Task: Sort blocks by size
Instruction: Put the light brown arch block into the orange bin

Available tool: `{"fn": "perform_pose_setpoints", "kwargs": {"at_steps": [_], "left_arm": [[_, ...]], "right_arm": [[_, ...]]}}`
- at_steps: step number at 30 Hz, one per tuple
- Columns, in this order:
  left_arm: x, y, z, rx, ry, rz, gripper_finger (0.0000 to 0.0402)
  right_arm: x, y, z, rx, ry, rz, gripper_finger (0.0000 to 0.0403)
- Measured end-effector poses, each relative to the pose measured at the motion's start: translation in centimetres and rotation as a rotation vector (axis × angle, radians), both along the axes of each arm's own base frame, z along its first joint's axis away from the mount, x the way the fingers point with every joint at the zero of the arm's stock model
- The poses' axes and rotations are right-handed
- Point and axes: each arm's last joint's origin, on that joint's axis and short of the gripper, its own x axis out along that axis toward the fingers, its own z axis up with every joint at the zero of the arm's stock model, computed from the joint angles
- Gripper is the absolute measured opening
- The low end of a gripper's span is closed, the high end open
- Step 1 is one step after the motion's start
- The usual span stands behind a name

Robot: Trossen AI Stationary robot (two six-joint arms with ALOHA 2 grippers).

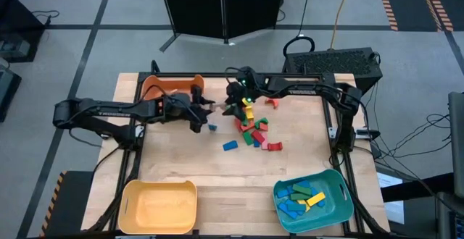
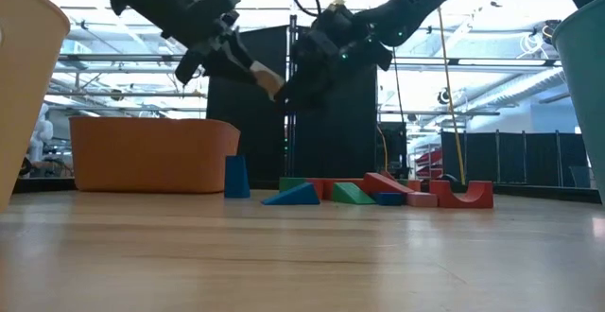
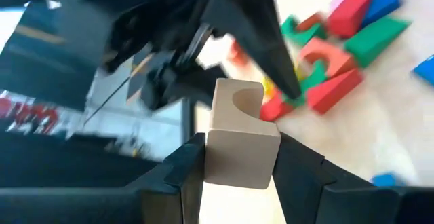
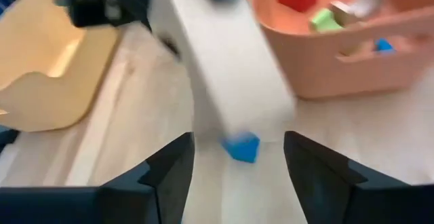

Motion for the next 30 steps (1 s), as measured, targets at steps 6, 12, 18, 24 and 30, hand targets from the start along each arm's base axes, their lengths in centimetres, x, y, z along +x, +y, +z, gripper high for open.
{"fn": "perform_pose_setpoints", "kwargs": {"at_steps": [6, 12, 18, 24, 30], "left_arm": [[-1.9, 1.2, 0.7, -0.085, -0.020, 0.178, 0.0146], [-3.6, 3.2, 0.3, -0.242, -0.025, 0.379, 0.0146], [-5.2, 5.4, -0.4, -0.340, -0.007, 0.561, 0.0146], [-6.6, 7.2, -0.9, -0.412, 0.011, 0.647, 0.0146], [-7.7, 8.6, -1.9, -0.563, 0.016, 0.768, 0.0146]], "right_arm": [[-0.7, -1.4, -0.3, 0.011, 0.065, -0.133, 0.0213], [-1.5, -2.0, -1.1, -0.021, 0.203, -0.295, 0.0213], [-2.0, -2.3, -1.4, -0.009, 0.254, -0.346, 0.0212], [-2.9, -3.8, -0.8, -0.009, 0.344, -0.506, 0.0212], [-3.7, -5.5, 2.9, -0.167, 0.466, -0.611, 0.0212]]}}
